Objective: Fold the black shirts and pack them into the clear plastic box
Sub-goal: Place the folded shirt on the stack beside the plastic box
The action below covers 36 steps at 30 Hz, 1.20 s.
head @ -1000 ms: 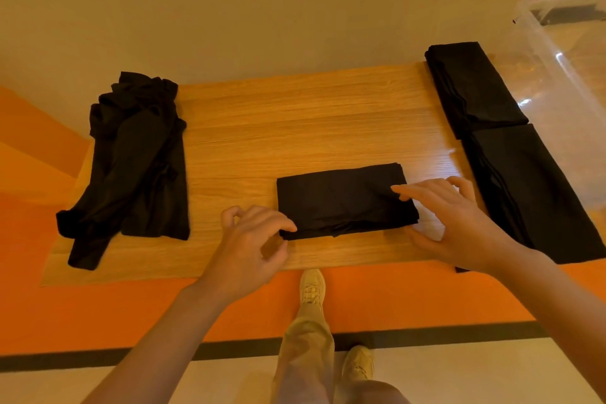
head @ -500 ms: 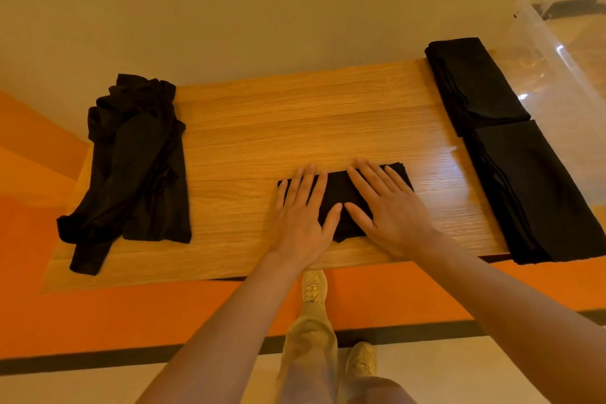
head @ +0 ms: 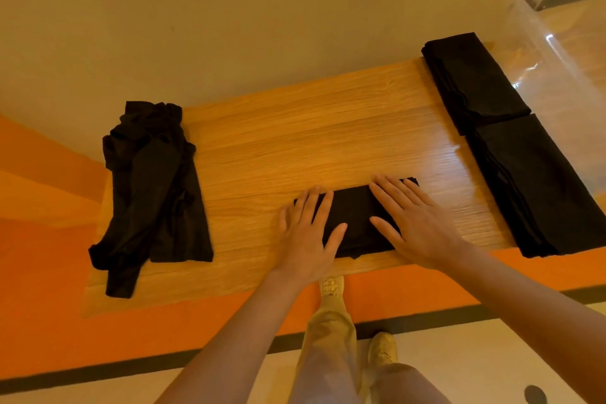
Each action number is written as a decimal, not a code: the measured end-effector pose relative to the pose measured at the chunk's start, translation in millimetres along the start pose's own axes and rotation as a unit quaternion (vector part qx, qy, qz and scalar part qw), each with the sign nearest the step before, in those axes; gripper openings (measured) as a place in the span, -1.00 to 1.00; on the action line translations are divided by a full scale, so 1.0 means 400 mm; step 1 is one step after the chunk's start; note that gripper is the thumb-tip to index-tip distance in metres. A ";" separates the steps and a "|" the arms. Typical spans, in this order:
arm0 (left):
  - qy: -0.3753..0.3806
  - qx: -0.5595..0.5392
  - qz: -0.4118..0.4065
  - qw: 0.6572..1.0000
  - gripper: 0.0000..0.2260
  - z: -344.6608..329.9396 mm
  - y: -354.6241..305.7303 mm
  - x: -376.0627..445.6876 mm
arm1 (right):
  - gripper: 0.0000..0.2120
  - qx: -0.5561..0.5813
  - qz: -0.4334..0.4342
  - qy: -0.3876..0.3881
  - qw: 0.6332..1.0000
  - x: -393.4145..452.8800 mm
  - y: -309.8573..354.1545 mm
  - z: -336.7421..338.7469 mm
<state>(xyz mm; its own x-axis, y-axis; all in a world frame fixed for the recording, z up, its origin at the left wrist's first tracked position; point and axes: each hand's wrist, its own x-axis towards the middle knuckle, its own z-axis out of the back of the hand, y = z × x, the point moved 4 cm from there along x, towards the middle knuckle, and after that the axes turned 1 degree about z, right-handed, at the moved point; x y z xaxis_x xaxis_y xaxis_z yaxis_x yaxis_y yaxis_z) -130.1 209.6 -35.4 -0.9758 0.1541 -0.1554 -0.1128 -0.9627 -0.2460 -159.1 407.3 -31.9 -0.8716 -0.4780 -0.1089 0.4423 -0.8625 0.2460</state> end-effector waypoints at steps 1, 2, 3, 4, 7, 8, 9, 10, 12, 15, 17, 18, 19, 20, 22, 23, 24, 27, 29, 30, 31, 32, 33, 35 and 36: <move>-0.001 -0.018 0.000 1.000 -0.42 0.014 0.006 0.004 | -0.39 0.001 -0.004 -0.001 1.000 -0.002 -0.012 0.009; -0.005 -0.029 0.002 1.000 -0.46 0.031 0.014 0.009 | -0.42 -0.003 -0.008 -0.009 1.000 -0.001 -0.026 0.019; -0.011 -0.032 0.003 0.999 -0.51 0.048 0.025 0.016 | -0.45 -0.011 -0.008 -0.017 1.000 0.001 -0.041 0.029; -0.014 -0.031 0.003 0.999 -0.55 0.063 0.035 0.023 | -0.49 -0.019 -0.006 -0.025 0.999 0.001 -0.055 0.039; 0.027 -0.022 -0.003 0.999 -0.62 0.089 0.062 0.047 | -0.52 -0.024 -0.003 -0.027 0.999 0.005 -0.079 0.062; 0.055 -0.025 0.003 0.998 -0.64 0.092 0.068 0.058 | -0.49 -0.024 -0.005 -0.013 1.000 0.008 -0.081 0.071; 0.081 -0.034 0.013 0.996 -0.69 0.093 0.074 0.070 | -0.48 -0.030 -0.007 0.004 1.000 0.014 -0.081 0.084; 0.104 -0.041 0.025 0.993 -0.74 0.094 0.078 0.082 | -0.49 -0.037 -0.011 0.024 0.999 0.024 -0.079 0.098; 0.147 -0.047 0.042 0.987 -0.79 0.097 0.081 0.101 | -0.56 -0.040 -0.031 0.064 0.997 0.046 -0.083 0.114; 0.171 -0.059 0.030 0.983 -0.84 0.100 0.077 0.119 | -0.71 -0.005 -0.049 0.103 0.993 0.070 -0.090 0.121; 0.154 -0.074 0.013 0.985 -0.90 0.110 0.075 0.130 | -0.78 0.048 -0.058 0.118 0.990 0.072 -0.094 0.125; 0.146 -0.101 0.015 0.984 -0.91 0.118 0.072 0.138 | -0.80 0.090 -0.070 0.122 0.986 0.069 -0.097 0.127; 0.137 -0.137 0.024 0.981 -0.89 0.124 0.069 0.148 | -0.82 0.138 -0.089 0.115 0.980 0.064 -0.101 0.131; 0.127 -0.178 0.039 0.975 -0.87 0.130 0.065 0.160 | -0.85 0.189 -0.113 0.103 0.970 0.055 -0.104 0.136; 0.096 -0.229 0.060 0.967 -0.86 0.141 0.054 0.187 | -0.88 0.276 -0.154 0.063 0.947 0.034 -0.108 0.143; 0.080 -0.247 0.066 0.964 -0.84 0.146 0.047 0.201 | -0.88 0.309 -0.169 0.037 0.935 0.023 -0.108 0.145; 0.067 -0.272 0.071 0.957 -0.83 0.148 0.039 0.216 | -0.89 0.338 -0.181 0.010 0.923 0.011 -0.108 0.148; 0.055 -0.369 0.083 0.924 -0.76 0.158 0.001 0.265 | -0.86 0.401 -0.221 -0.068 0.886 -0.026 -0.108 0.161; 0.054 -0.415 0.065 0.906 -0.70 0.171 -0.040 0.302 | -0.83 0.409 -0.265 -0.117 0.865 -0.056 -0.119 0.167; 0.056 -0.427 0.045 0.901 -0.68 0.179 -0.067 0.320 | -0.83 0.411 -0.287 -0.140 0.854 -0.071 -0.125 0.171; 0.059 -0.431 0.023 0.900 -0.69 0.186 -0.095 0.339 | -0.85 0.414 -0.307 -0.162 0.841 -0.087 -0.130 0.177; 0.062 -0.430 0.000 0.901 -0.69 0.193 -0.125 0.357 | -0.87 0.415 -0.323 -0.187 0.830 -0.103 -0.136 0.185; 0.064 -0.423 -0.024 0.904 -0.69 0.197 -0.156 0.375 | -0.88 0.412 -0.338 -0.217 0.818 -0.120 -0.142 0.194; 0.070 -0.406 -0.071 0.908 -0.67 0.205 -0.225 0.409 | -0.87 0.397 -0.376 -0.278 0.790 -0.158 -0.154 0.217; 0.076 -0.401 -0.093 0.908 -0.66 0.209 -0.264 0.424 | -0.86 0.389 -0.397 -0.306 0.773 -0.179 -0.161 0.227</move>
<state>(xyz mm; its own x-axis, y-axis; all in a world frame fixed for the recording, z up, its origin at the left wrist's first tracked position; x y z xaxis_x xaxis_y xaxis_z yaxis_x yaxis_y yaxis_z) -299.2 318.7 44.2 -0.9097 0.3854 -0.1549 -0.0408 -0.4541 -0.8900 -144.3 512.3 47.6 -0.8447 0.5246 -0.1064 -0.3378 -0.3682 0.8662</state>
